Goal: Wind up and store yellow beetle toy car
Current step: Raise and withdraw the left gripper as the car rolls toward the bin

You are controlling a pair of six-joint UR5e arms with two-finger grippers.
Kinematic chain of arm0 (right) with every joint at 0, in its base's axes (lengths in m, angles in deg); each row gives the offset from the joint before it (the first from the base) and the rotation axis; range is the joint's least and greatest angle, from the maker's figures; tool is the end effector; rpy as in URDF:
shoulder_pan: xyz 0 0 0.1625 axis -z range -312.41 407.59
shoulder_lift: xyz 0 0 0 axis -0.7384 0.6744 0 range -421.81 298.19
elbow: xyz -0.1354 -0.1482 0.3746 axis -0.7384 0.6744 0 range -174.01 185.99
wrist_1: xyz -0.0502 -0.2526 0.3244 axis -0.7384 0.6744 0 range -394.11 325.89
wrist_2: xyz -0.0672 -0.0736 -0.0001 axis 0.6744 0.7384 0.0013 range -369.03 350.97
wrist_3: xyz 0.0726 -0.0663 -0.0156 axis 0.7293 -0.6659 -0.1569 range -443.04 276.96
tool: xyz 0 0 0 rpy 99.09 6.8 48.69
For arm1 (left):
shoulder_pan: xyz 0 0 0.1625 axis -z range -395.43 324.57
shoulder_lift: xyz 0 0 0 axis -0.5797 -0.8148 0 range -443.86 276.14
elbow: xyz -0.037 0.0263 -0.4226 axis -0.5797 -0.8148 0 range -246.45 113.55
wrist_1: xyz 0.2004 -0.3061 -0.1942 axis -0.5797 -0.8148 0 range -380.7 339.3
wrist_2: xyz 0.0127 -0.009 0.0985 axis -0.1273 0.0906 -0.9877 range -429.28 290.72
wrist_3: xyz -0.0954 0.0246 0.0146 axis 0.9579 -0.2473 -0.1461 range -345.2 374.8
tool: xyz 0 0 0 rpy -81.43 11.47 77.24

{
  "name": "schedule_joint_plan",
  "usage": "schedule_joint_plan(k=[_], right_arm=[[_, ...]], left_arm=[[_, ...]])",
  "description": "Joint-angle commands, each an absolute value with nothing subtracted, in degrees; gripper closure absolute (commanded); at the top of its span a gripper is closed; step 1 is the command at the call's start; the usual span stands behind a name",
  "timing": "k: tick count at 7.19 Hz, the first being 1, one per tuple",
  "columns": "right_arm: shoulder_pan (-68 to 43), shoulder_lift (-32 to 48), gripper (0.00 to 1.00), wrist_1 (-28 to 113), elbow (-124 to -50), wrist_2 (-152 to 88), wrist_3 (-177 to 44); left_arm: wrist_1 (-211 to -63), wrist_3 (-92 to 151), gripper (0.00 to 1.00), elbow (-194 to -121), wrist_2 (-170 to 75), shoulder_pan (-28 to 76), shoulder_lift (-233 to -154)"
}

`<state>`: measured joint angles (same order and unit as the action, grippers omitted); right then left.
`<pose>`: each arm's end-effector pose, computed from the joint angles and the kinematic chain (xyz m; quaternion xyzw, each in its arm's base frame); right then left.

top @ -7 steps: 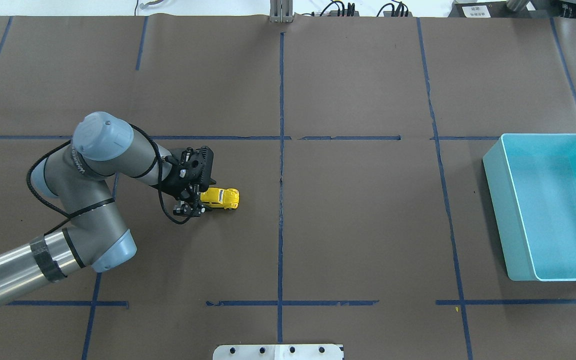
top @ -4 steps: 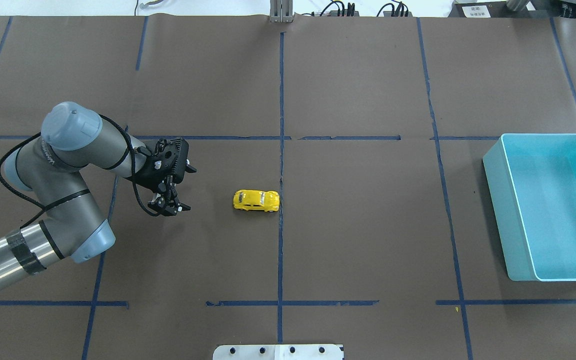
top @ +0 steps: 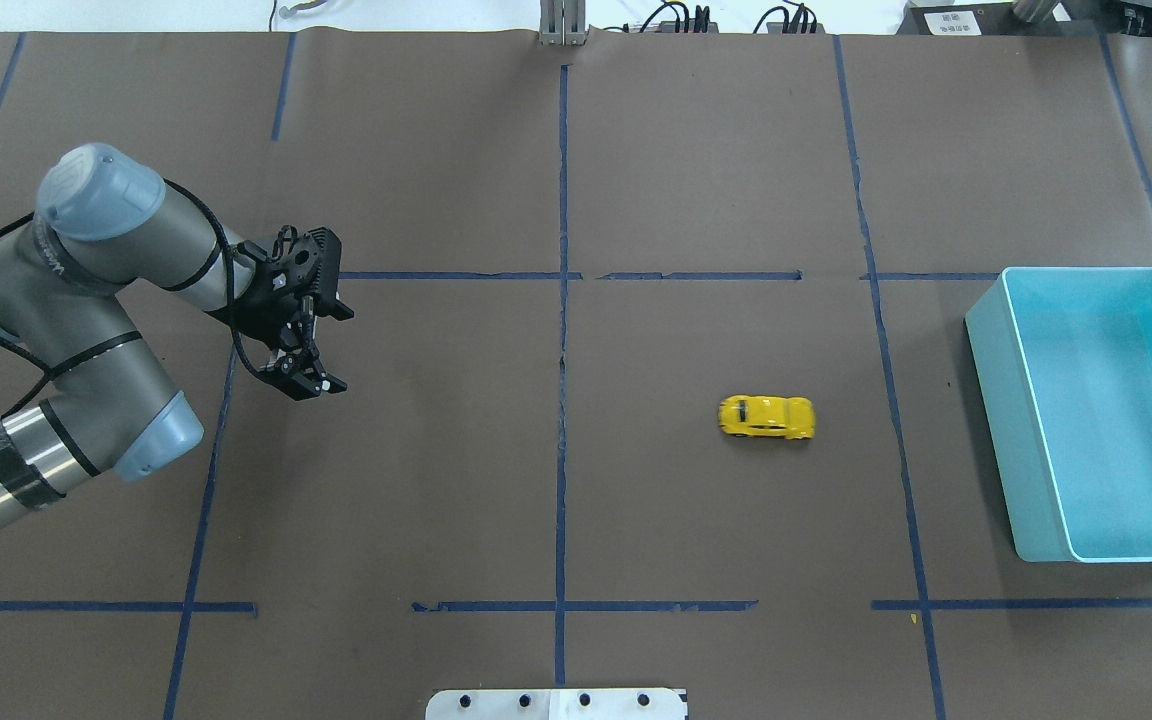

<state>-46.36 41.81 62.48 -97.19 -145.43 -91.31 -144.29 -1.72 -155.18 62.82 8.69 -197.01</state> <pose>0.0874 -0.3775 0.6588 -0.0141 -0.3970 -0.0104 0.9177 0.4192 -0.4992 0.3670 0.3395 0.4176 0.5709 0.6200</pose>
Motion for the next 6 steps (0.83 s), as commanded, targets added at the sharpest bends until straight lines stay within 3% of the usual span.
schedule_joint_plan(k=[1, 6], right_arm=[[-46.36, 41.64, 0.0, 62.48, -97.19, -145.43, -91.3], [-46.36, 41.37, 0.0, 62.57, -98.06, -145.78, -90.43]], left_arm=[[-120.3, -0.41, 0.0, -164.67, 62.73, 10.79, -198.29], [-103.68, 15.83, 0.01, -167.17, 62.73, 23.17, -198.12]])
